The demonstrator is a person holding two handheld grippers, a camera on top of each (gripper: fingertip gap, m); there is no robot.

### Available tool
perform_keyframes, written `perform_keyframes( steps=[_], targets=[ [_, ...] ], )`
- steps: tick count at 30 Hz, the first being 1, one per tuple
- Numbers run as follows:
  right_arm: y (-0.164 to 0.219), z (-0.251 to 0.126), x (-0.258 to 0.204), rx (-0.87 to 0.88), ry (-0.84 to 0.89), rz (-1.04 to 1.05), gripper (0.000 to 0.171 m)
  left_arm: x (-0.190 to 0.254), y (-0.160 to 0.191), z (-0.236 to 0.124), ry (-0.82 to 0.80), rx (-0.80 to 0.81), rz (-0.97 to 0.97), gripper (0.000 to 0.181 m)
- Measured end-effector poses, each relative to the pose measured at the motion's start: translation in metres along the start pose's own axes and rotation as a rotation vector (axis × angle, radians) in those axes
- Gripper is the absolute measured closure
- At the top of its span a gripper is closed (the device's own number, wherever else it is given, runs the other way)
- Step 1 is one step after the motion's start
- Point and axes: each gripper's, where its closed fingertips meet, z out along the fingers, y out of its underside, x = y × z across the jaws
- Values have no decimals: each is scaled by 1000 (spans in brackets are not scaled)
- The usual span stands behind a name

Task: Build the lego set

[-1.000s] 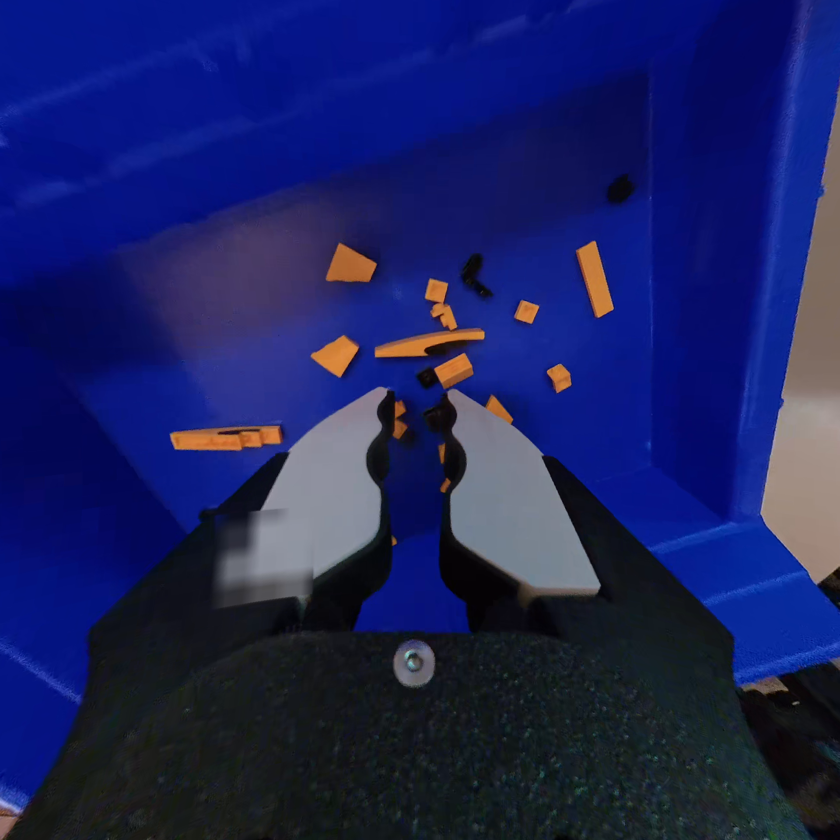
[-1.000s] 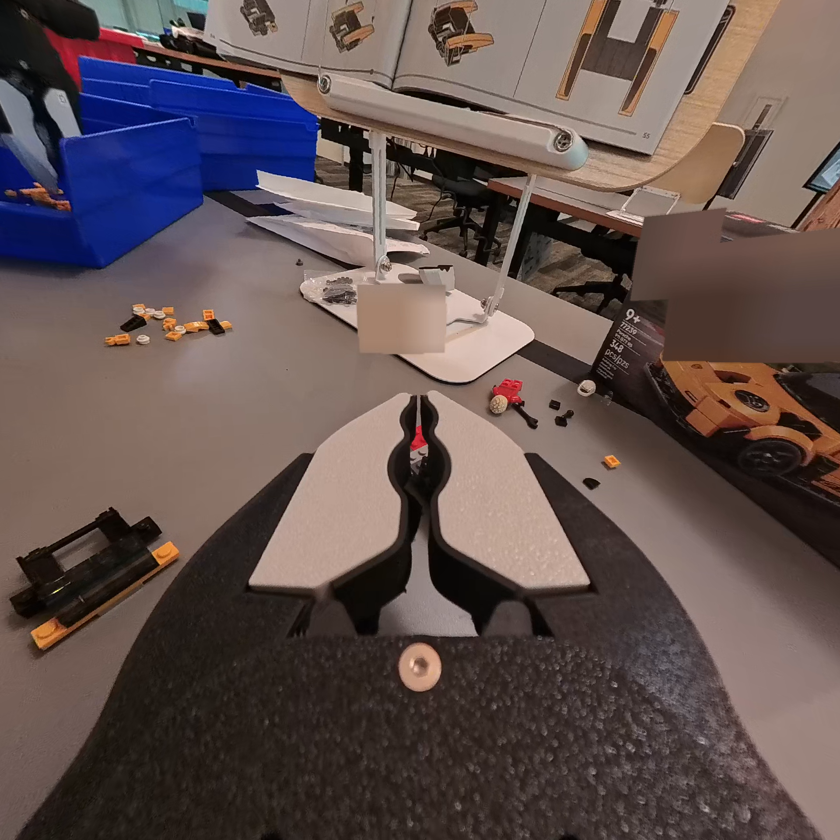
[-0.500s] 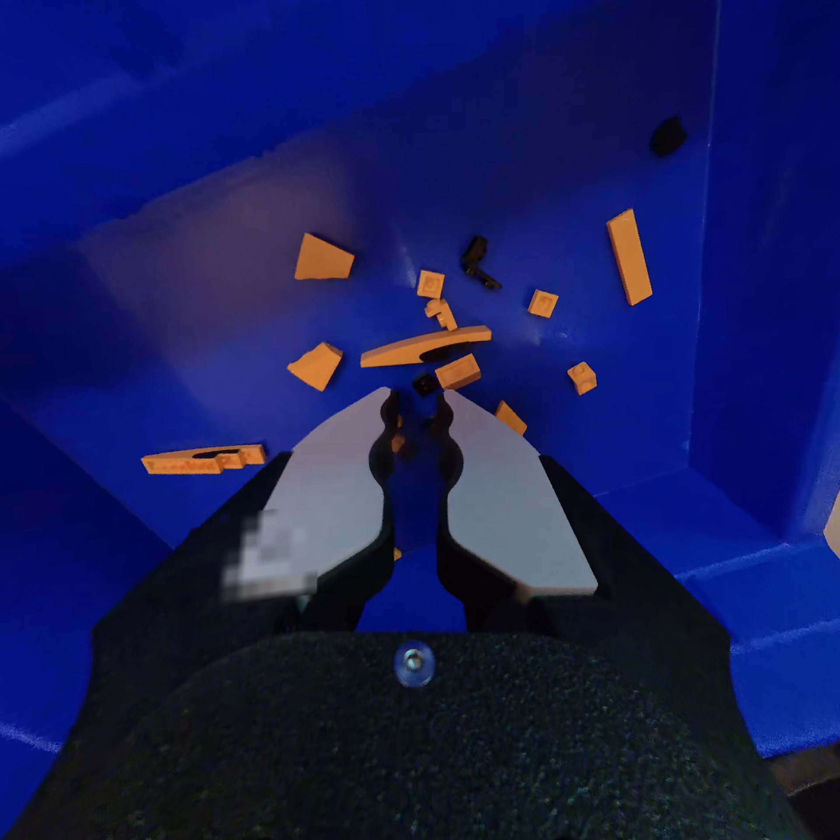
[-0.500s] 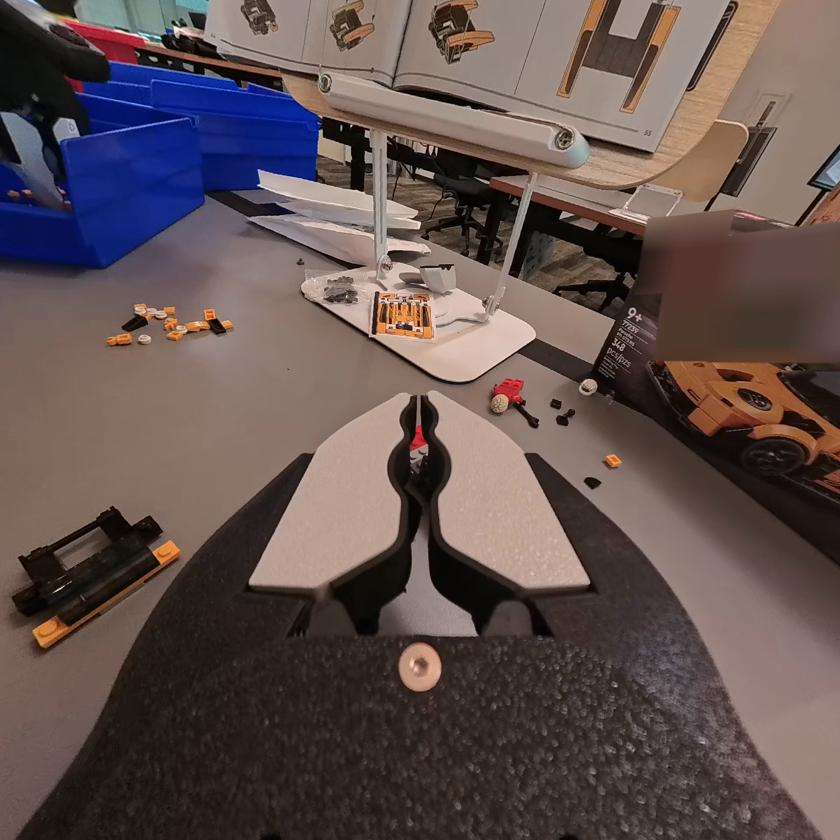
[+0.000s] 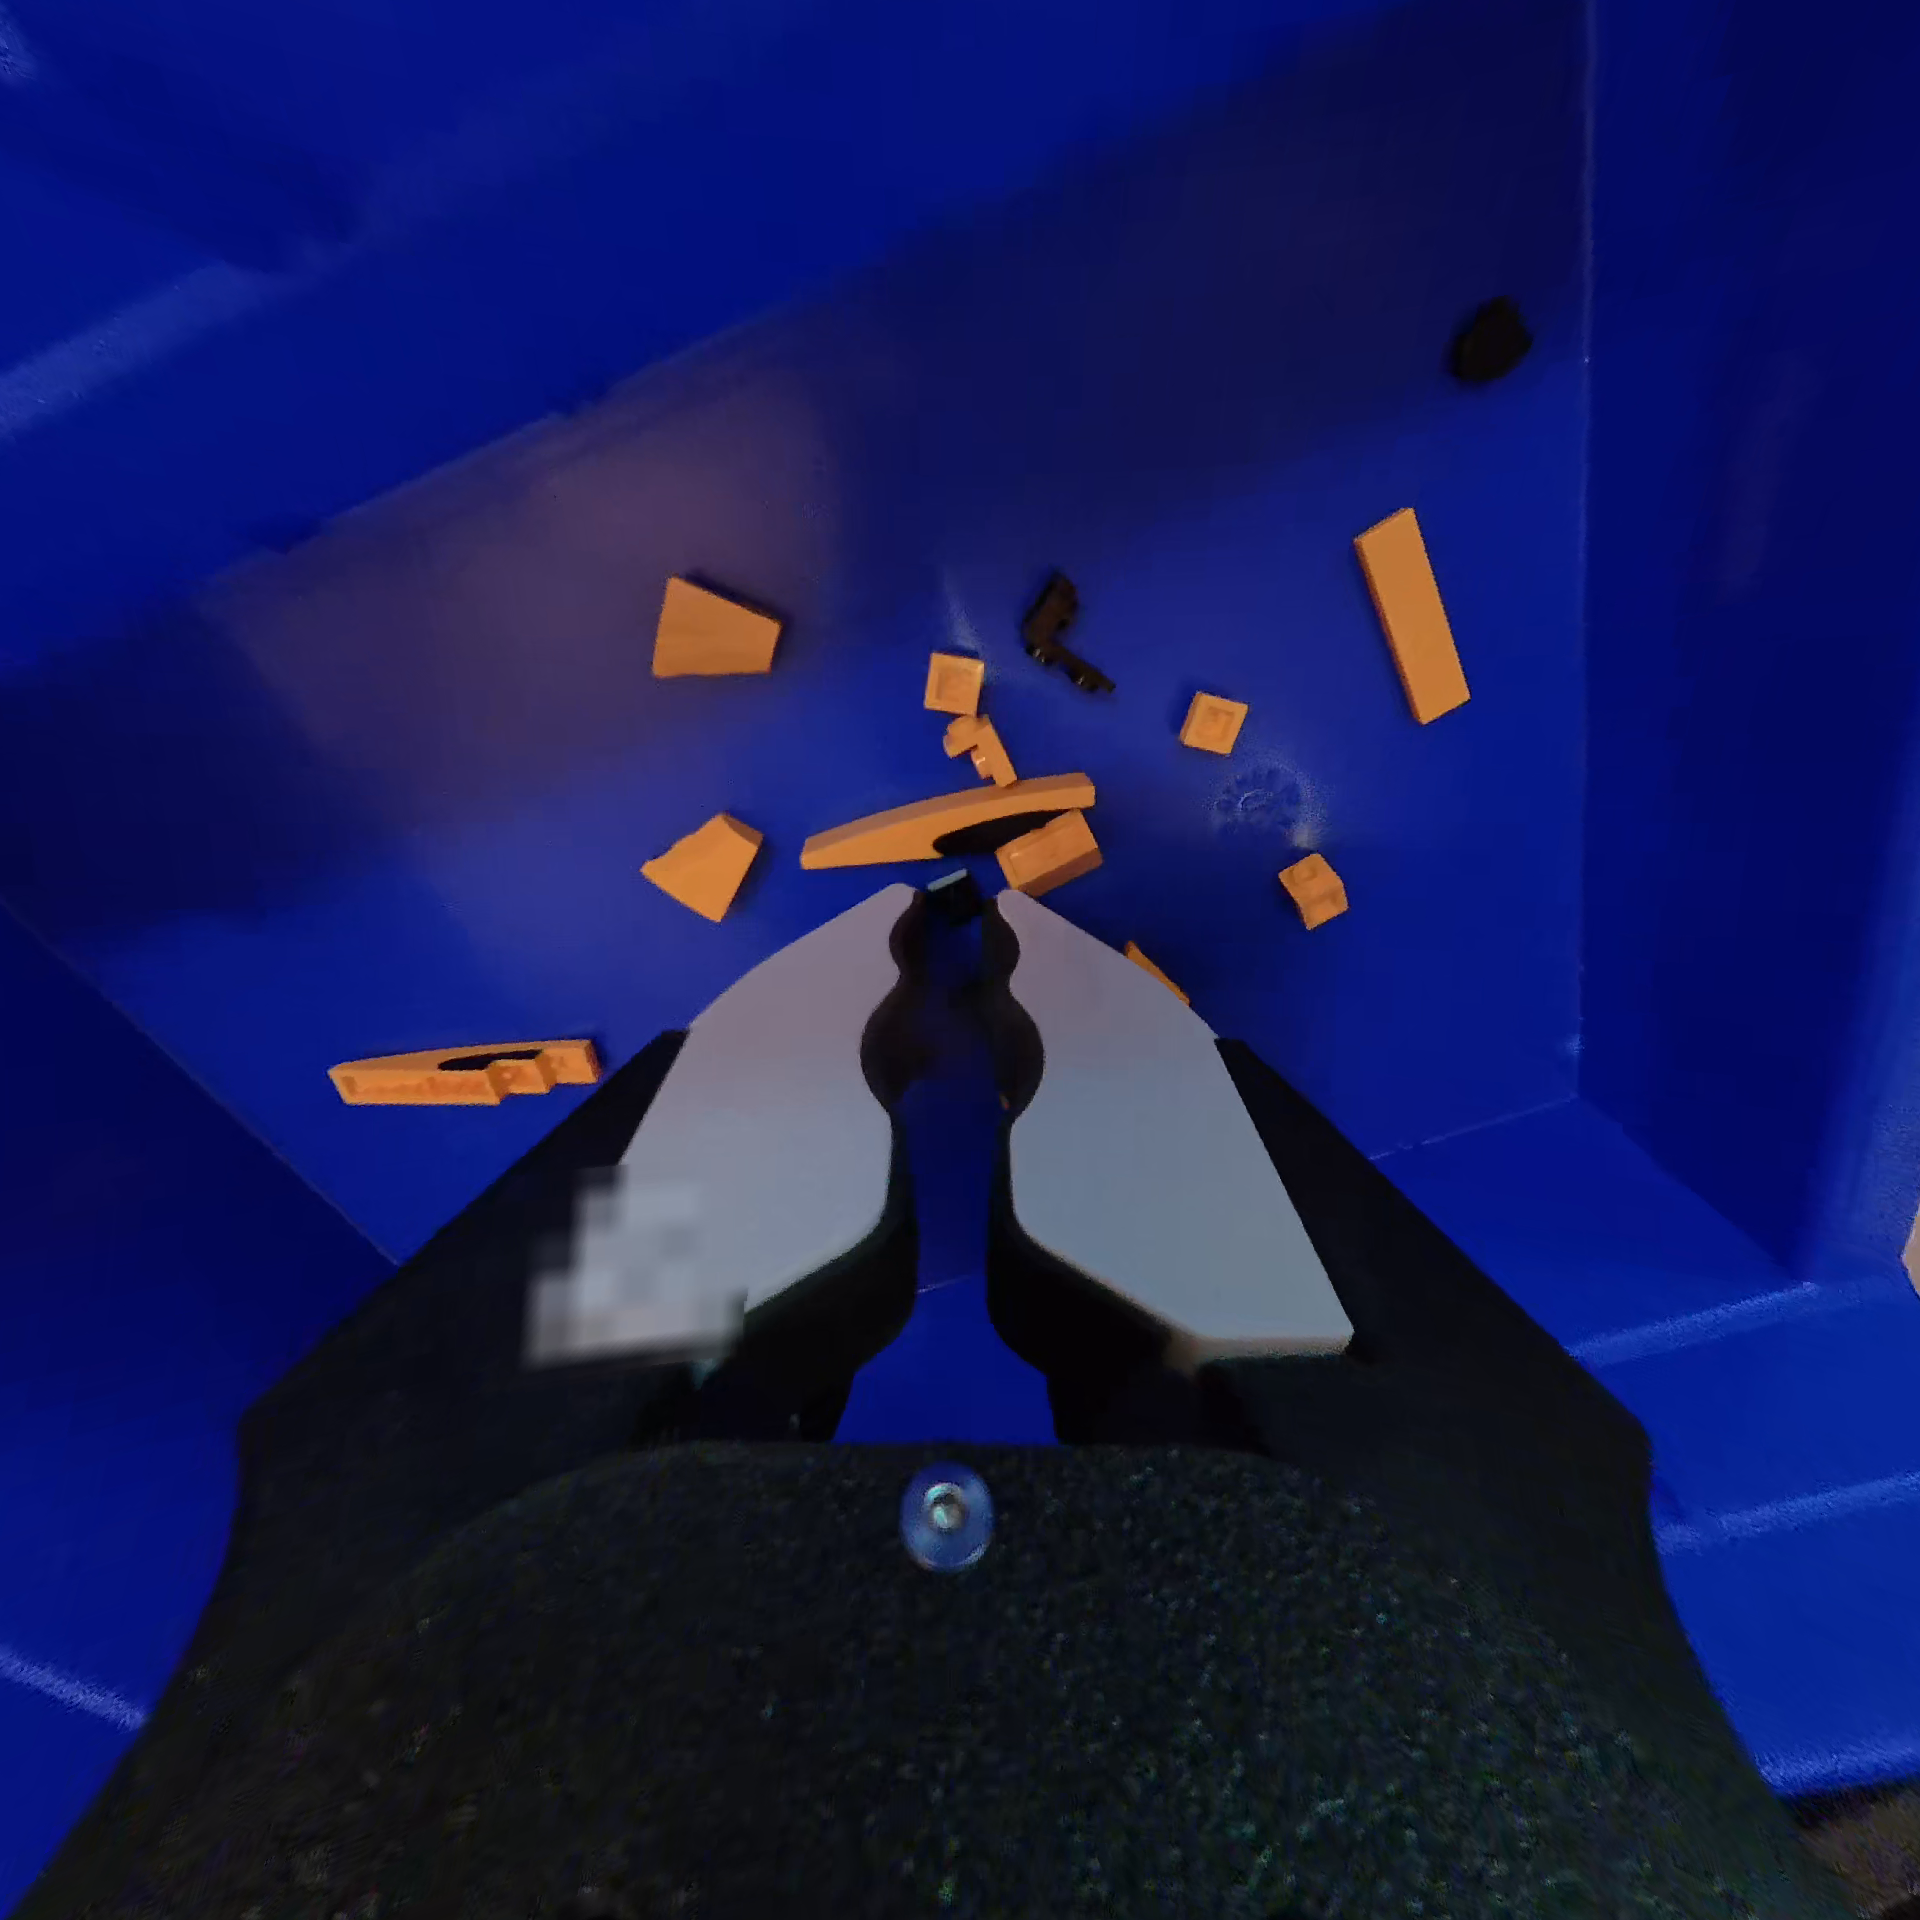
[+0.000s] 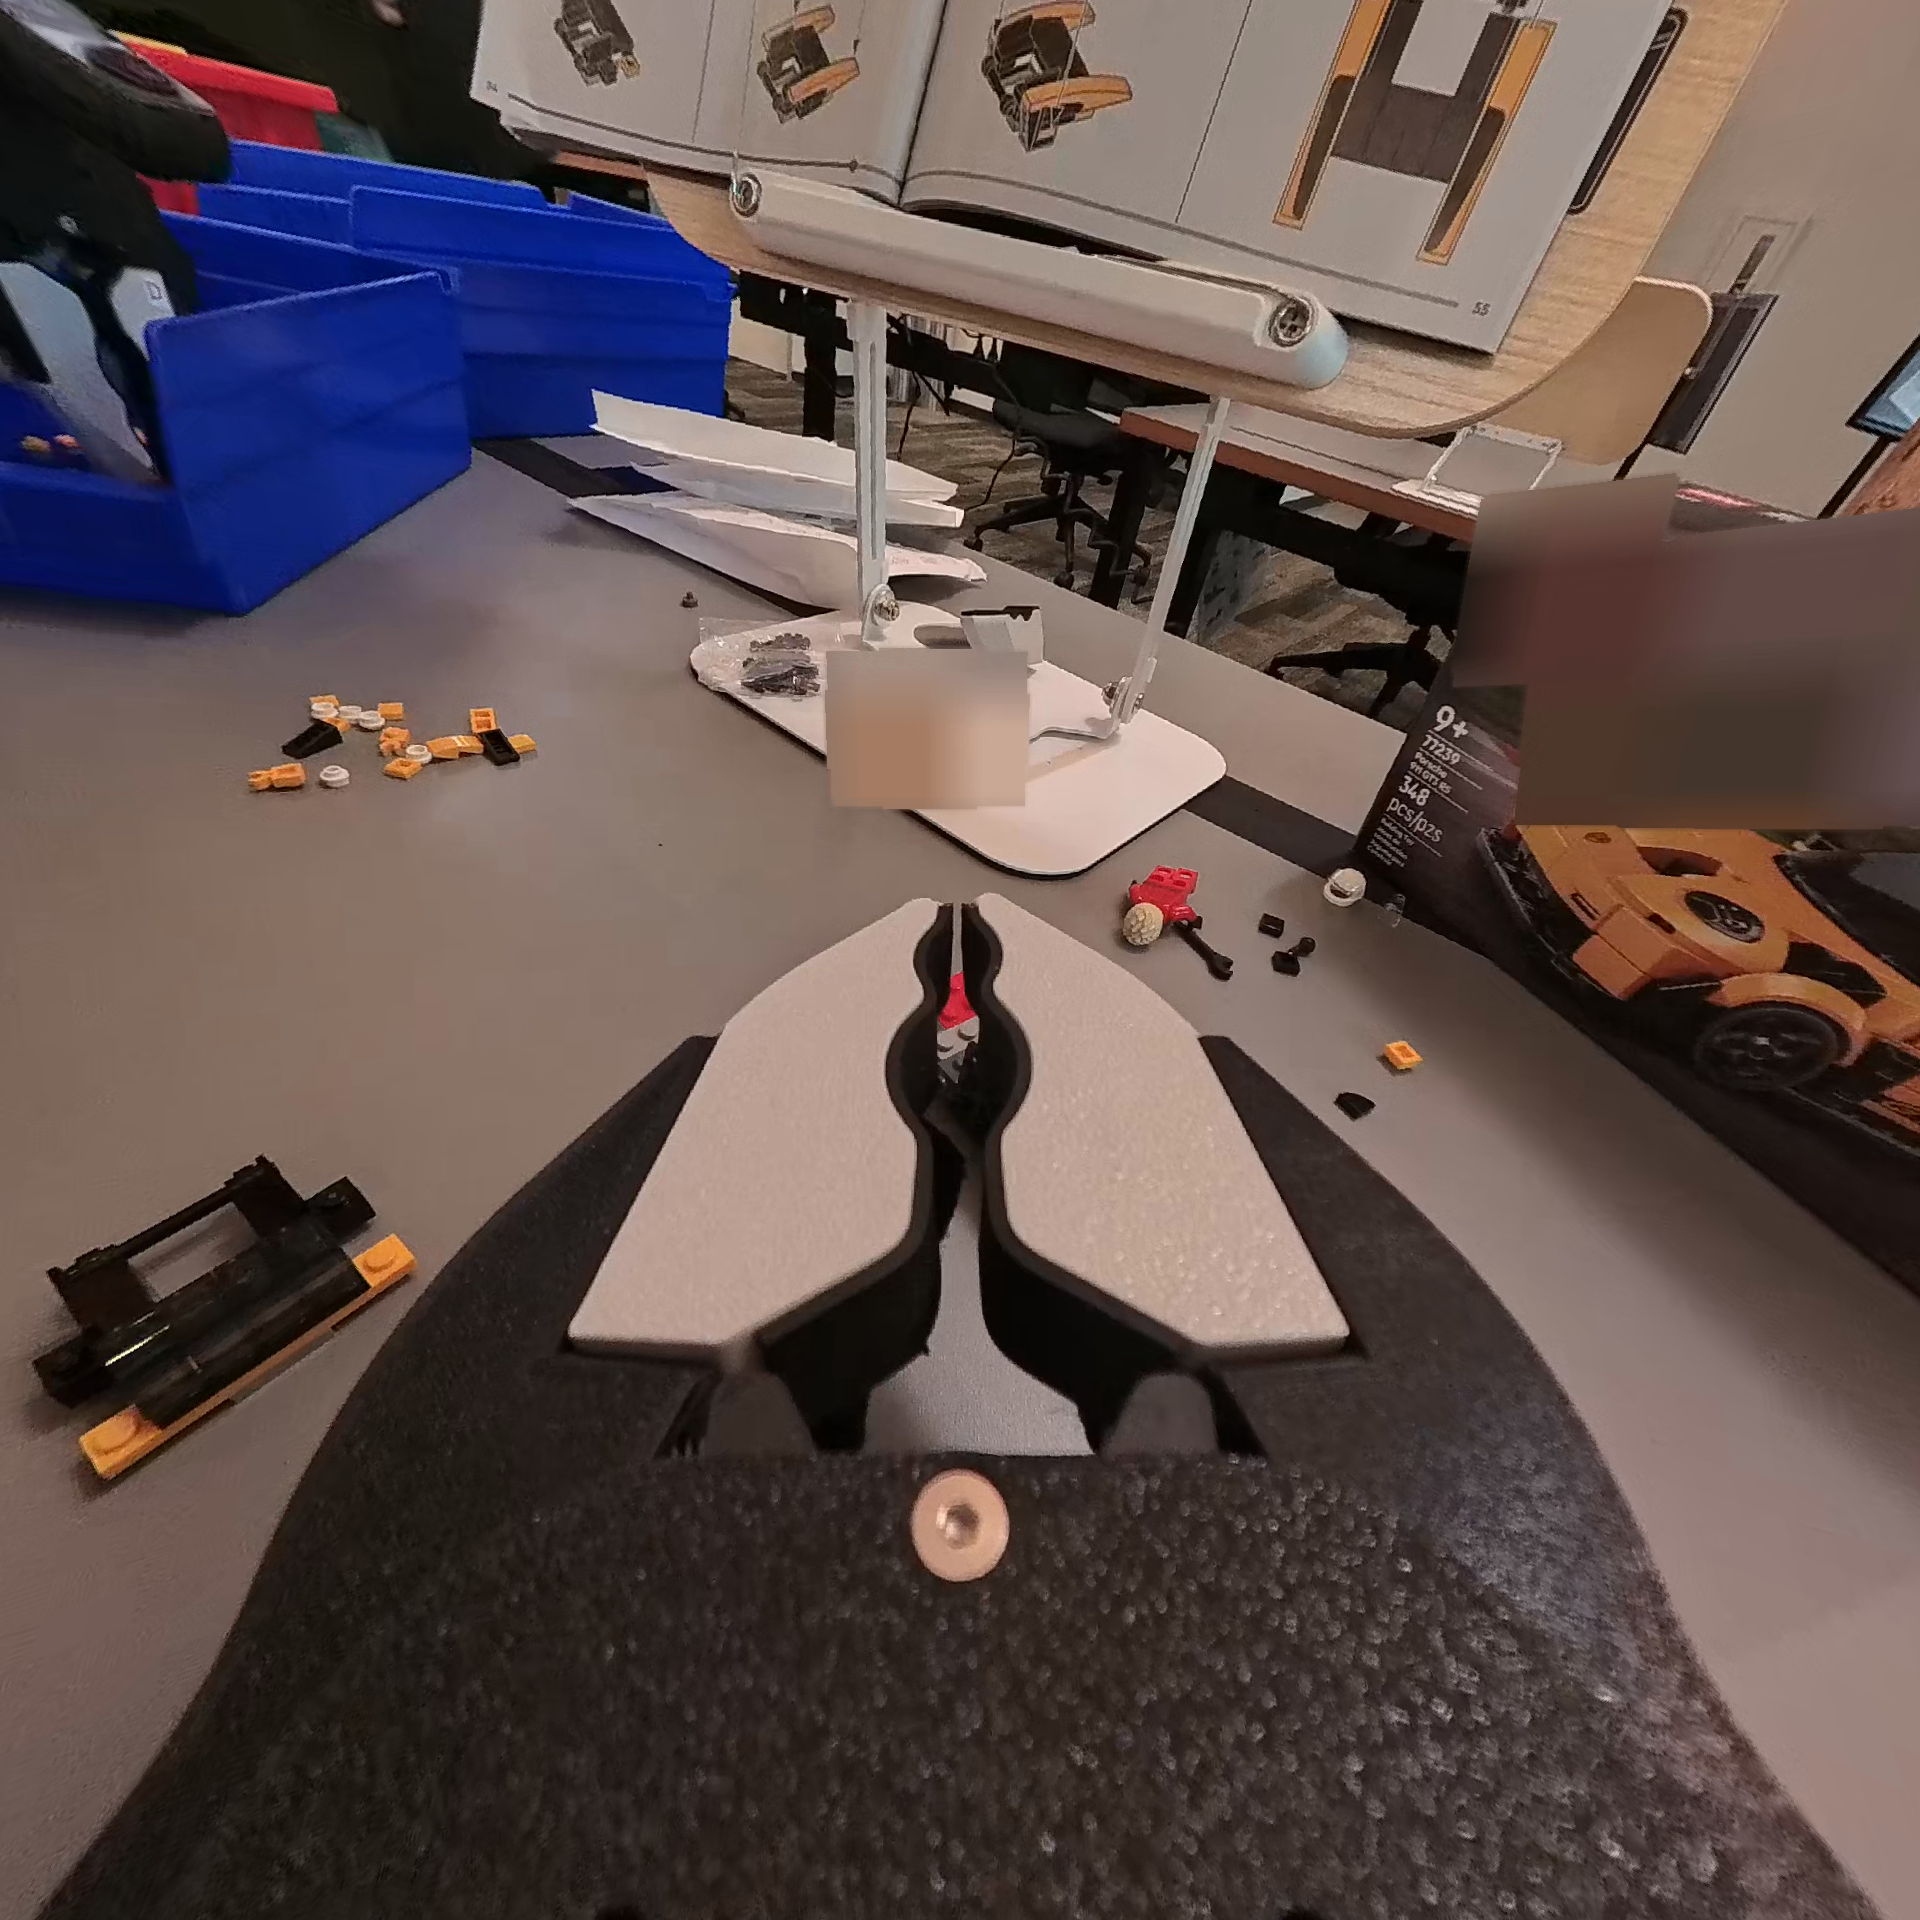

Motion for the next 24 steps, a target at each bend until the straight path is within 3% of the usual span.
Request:
perform_keyframes(
  steps=[6, 10, 17, 24],
  targets=[
    [-3, -2, -1, 12, -6, 0, 170, 4, -5, -29, -118, 73, -4, 172],
    [-7, -3, -3, 24, -11, 0, 170, 32, -37, -64, -224, 147, 76, 173],
    [-19, -8, -10, 64, -26, -26, 170, 142, -152, -91, -257, 298, 347, 173],
    [-39, -22, 0, 119, 20, -67, 170, 241, -264, -55, -76, 374, 595, 173]
  ],
)
